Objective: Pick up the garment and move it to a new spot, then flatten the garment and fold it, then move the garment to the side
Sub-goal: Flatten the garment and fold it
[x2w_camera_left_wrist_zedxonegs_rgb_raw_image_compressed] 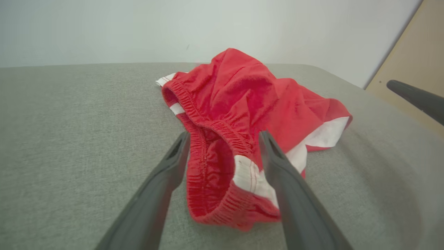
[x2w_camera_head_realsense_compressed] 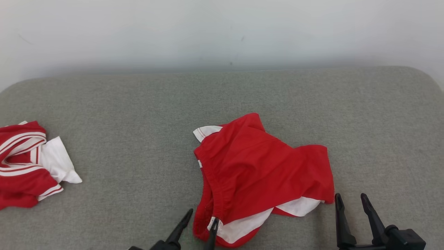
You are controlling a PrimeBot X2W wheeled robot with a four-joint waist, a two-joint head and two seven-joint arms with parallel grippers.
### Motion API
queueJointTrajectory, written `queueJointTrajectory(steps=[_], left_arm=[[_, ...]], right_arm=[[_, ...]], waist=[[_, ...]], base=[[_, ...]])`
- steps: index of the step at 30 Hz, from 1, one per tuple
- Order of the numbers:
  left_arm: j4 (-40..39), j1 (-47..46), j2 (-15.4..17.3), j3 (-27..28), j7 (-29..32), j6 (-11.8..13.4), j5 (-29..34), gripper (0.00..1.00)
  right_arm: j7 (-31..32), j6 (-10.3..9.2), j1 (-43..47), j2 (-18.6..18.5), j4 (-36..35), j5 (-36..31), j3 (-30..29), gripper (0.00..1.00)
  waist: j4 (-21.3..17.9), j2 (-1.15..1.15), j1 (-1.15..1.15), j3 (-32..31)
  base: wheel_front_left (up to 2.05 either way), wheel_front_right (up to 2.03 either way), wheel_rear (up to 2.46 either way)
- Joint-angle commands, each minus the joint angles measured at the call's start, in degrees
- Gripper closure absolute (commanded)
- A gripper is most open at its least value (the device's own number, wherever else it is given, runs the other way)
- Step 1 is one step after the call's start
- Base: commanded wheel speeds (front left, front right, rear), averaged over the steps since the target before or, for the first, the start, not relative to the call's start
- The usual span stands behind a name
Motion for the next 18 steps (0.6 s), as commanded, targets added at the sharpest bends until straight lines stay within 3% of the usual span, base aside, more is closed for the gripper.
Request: queueJointTrajectory(steps=[1, 10, 12, 18], left_arm=[[1.14, -0.93, 0.17, -0.74, -0.22, -0.08, 0.36, 0.00], [8.27, -4.07, 1.07, -5.16, -0.22, -0.05, -2.71, 0.00], [9.57, -4.83, 1.01, -5.59, -0.22, -0.06, -4.07, 0.97], [8.15, -7.15, 1.03, -4.59, -0.22, -0.05, -6.75, 1.00]], right_arm=[[-0.15, 0.08, 0.11, 0.11, 0.18, 0.00, 0.16, 0.00], [-0.15, 0.08, -1.13, 0.25, 0.37, 0.41, 0.30, 0.00], [-0.15, 0.08, -1.00, 0.26, 0.48, 0.77, 0.40, 0.00], [-0.15, 0.08, -0.68, 0.26, 0.21, 1.56, -0.81, 0.00]], waist=[[-0.70, 0.00, 0.00, 0.22], [-2.78, 0.00, 0.00, 0.91], [-3.04, 0.00, 0.00, 0.90], [-1.11, 0.00, 0.00, 1.14]], base=[[0.00, 0.00, 0.00], [0.00, 0.00, 0.00], [0.00, 0.00, 0.00], [0.00, 0.00, 0.00]])
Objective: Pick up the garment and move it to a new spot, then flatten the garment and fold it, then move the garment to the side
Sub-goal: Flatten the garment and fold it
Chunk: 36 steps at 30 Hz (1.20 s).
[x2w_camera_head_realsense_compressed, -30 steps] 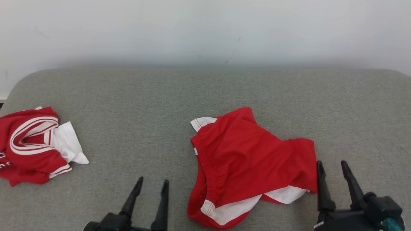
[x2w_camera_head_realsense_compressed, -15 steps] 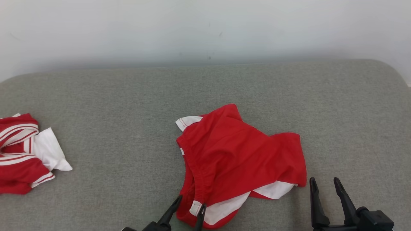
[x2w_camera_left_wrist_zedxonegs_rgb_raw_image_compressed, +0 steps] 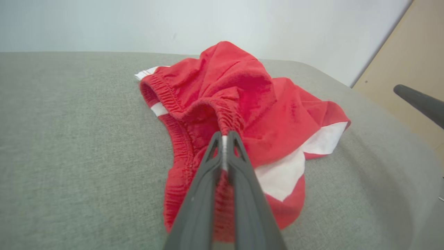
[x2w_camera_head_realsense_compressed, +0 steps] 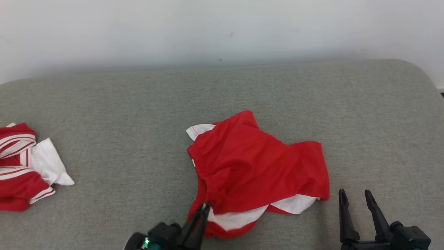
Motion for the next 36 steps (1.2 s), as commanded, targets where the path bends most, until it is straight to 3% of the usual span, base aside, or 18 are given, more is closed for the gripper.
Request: queueJointTrajectory(steps=[1, 9, 17, 18, 19, 20, 36], left_arm=[[-1.79, -0.30, 0.10, 1.61, -0.22, 0.05, -0.64, 1.00], [-9.52, 4.61, 0.56, 9.26, -0.22, 0.04, -0.46, 1.00], [-8.13, 9.60, -0.16, 13.96, -0.22, 0.04, 0.69, 1.00], [-7.53, 9.61, -0.20, 14.30, -0.22, 0.05, 0.60, 0.82], [-7.14, 9.38, -0.20, 14.39, -0.22, 0.05, 0.80, 0.38], [-7.24, 8.84, -0.31, 14.73, -0.22, 0.05, 1.35, 0.00], [-15.17, 10.83, -0.90, 21.18, -0.22, 0.05, 7.54, 0.00]], right_arm=[[-0.15, 0.08, 0.31, 0.09, -0.27, 0.53, -0.17, 0.00], [-0.15, 0.08, -0.53, 0.08, 0.44, -0.21, -0.96, 0.00], [-0.15, 0.08, -1.11, 0.09, 2.05, -0.32, -1.15, 0.00], [-0.15, 0.08, -1.06, 0.09, 2.39, -0.14, -1.05, 0.00], [-0.15, 0.08, -1.06, 0.09, 2.55, 0.01, -0.94, 0.00], [-0.15, 0.08, -0.97, 0.08, 2.85, 0.28, -0.80, 0.00], [-0.16, 0.08, 0.14, 0.08, 8.45, 4.74, 5.02, 0.00]], waist=[[1.71, 0.00, 0.00, 0.13], [6.99, 0.00, 0.00, 0.55], [7.62, 0.00, 0.00, 1.32], [7.56, 0.00, 0.00, 1.39], [7.49, 0.00, 0.00, 1.45], [7.44, 0.00, 0.00, 1.49], [6.98, 0.00, 0.00, 0.44]], base=[[0.00, 0.00, 0.00], [0.00, 0.00, 0.00], [0.00, 0.00, 0.00], [0.00, 0.00, 0.00], [0.00, 0.00, 0.00], [0.00, 0.00, 0.00], [0.00, 0.00, 0.00]])
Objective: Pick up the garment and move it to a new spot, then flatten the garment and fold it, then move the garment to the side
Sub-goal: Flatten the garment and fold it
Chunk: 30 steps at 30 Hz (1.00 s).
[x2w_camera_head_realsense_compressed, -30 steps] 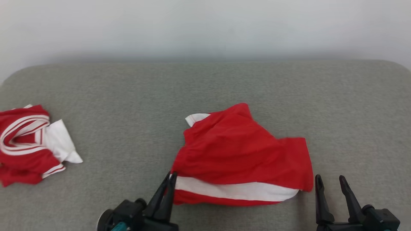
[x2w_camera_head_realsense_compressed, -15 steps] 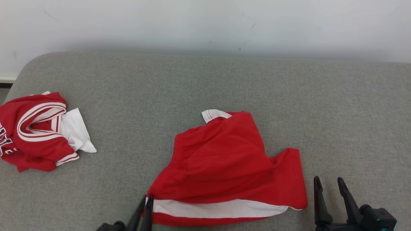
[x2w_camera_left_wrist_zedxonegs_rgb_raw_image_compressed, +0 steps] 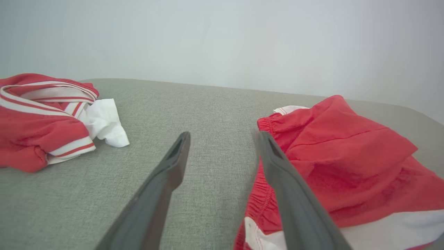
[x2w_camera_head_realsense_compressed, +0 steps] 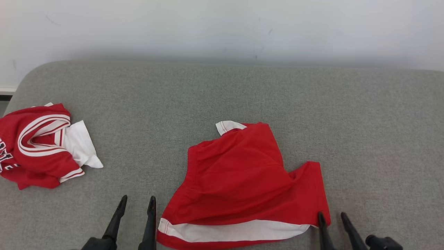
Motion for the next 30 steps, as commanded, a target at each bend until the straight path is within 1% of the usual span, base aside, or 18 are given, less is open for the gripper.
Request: queueJointTrajectory(steps=[1, 3, 4, 5, 6, 7, 9, 12, 17, 21, 24, 27, 30], left_arm=[[-0.14, 1.26, -0.06, 0.31, -0.22, 0.06, -0.12, 0.00], [-0.21, 1.27, -0.07, 0.93, -0.22, 0.06, -0.49, 0.00], [-0.18, 1.47, -0.05, 1.17, -0.22, 0.06, -0.74, 0.00], [-0.10, 1.66, -0.06, 1.19, -0.22, 0.06, -0.86, 0.00], [-0.03, 1.81, -0.07, 1.24, -0.22, 0.06, -0.99, 0.00], [0.07, 1.95, -0.06, 1.31, -0.22, 0.06, -1.13, 0.00], [0.25, 2.14, -0.07, 1.34, -0.22, 0.06, -1.40, 0.00], [0.41, 1.95, -0.07, 1.24, -0.22, 0.10, -1.76, 0.00], [0.58, 2.04, -0.07, 0.94, -0.22, 0.32, -2.17, 0.00], [0.80, 1.72, -0.07, 0.52, -0.22, 0.35, -2.38, 0.00], [1.10, 1.07, -0.07, -0.05, -0.22, 0.33, -2.60, 0.00], [1.34, 0.36, -0.07, -0.80, -0.22, 0.29, -2.70, 0.00], [1.62, -0.07, -0.07, -1.57, -0.22, 0.25, -2.84, 0.00]], right_arm=[[-0.14, 0.08, 0.08, 0.04, 1.23, 0.38, 0.54, 0.00], [-0.16, 0.08, -0.97, 0.00, 3.93, 1.25, 1.71, 0.00], [-0.16, 0.08, -1.74, -0.14, 4.85, 1.64, 2.07, 0.03], [-0.15, 0.08, -2.22, -0.40, 5.98, 2.04, 2.67, 0.64], [-0.15, 0.08, -2.55, -0.42, 7.06, 2.40, 3.34, 0.92], [-0.15, 0.08, -2.74, -0.41, 8.02, 2.98, 3.71, 1.00], [-0.15, 0.08, -3.64, -0.74, 9.42, 3.64, 4.33, 1.00], [-0.15, 0.08, -4.65, -1.50, 9.05, 4.36, 4.51, 1.00], [-0.15, 0.08, -4.55, -2.84, 5.30, 4.92, 3.87, 1.00], [-0.15, 0.08, -6.36, -4.15, 3.12, 6.21, 4.25, 1.00], [-0.14, 0.08, -9.60, -5.63, 5.03, 6.86, 5.85, 1.00], [1.37, 0.08, -14.37, -7.00, 9.08, 6.77, 7.38, 1.00], [3.09, 0.08, -19.16, -7.83, 14.80, 5.63, 8.31, 1.00]], waist=[[0.09, 0.00, 0.00, -0.40], [0.19, 0.00, 0.00, -0.74], [0.24, 0.00, 0.00, -0.88], [0.28, 0.00, 0.00, -1.00], [0.30, 0.00, 0.00, -1.13], [0.30, 0.00, 0.00, -1.23], [0.28, 0.00, 0.00, -1.39], [0.26, 0.00, 0.00, -1.56], [0.34, 0.00, 0.00, -1.74], [0.77, 0.00, 0.00, -1.94], [1.58, 0.00, 0.00, -2.05], [2.74, 0.00, 0.00, -1.95], [4.08, 0.00, 0.00, -1.75]], base=[[0.00, 0.00, 0.00], [0.00, 0.00, 0.00], [0.00, 0.00, 0.00], [0.00, 0.00, 0.00], [0.00, 0.00, 0.00], [0.00, 0.00, 0.00], [0.00, 0.00, 0.00], [0.00, 0.00, 0.00], [0.00, 0.00, 0.00], [0.00, 0.00, 0.00], [0.00, 0.00, 0.00], [0.00, 0.00, 0.00], [0.00, 0.00, 0.00]])
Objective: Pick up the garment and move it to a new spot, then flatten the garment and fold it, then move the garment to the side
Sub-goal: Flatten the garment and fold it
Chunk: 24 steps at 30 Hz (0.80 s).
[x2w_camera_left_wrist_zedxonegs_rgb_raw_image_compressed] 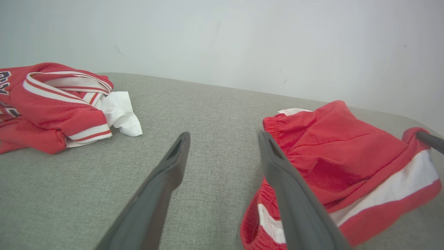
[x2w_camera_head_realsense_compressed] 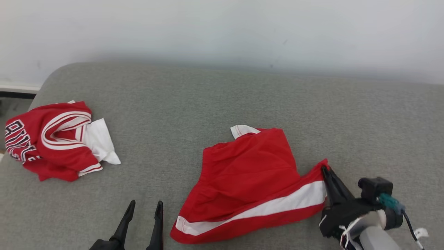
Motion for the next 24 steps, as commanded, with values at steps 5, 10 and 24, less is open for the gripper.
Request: queueJointTrajectory(steps=[5, 10, 24], left_arm=[[0.39, -1.02, -0.03, -1.02, -0.22, 0.12, -0.49, 0.00], [0.54, -0.53, -0.02, -1.16, -0.22, 0.36, -0.88, 0.00], [-0.49, 0.08, -0.03, 1.24, -0.22, 0.54, -0.37, 0.00]], right_arm=[[0.04, 0.08, -5.25, 0.05, 8.37, -0.94, 0.16, 1.00], [-2.18, 0.08, -7.33, 0.95, 13.78, -0.76, 0.61, 0.00], [-3.27, 0.08, 6.98, 0.87, -9.46, -0.57, -5.88, 0.00]], waist=[[2.47, 0.00, 0.00, 0.21], [2.55, 0.00, 0.00, 0.06], [-2.40, 0.00, 0.00, -0.36]], base=[[0.00, 0.00, 0.00], [0.00, 0.00, 0.00], [0.00, 0.00, 0.00]])
